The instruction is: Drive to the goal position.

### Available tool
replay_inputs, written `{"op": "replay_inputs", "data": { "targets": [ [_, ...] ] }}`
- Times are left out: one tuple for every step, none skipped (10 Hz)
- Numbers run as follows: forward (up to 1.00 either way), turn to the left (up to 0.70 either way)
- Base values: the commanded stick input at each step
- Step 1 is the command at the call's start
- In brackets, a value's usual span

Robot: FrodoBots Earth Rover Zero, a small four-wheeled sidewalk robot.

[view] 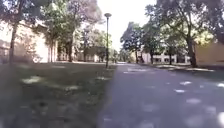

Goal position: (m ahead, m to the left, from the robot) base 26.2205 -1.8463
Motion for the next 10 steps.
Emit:
{"op": "replay_inputs", "data": {
  "targets": [
    [0.7,-0.14],
    [0.7,-0.14],
    [0.7,-0.14],
    [0.7,-0.14],
    [0.7,-0.14],
    [0.7,-0.14],
    [0.7,-0.14],
    [0.7,-0.14],
    [0.7,-0.14],
    [0.7,-0.14]
  ]
}}
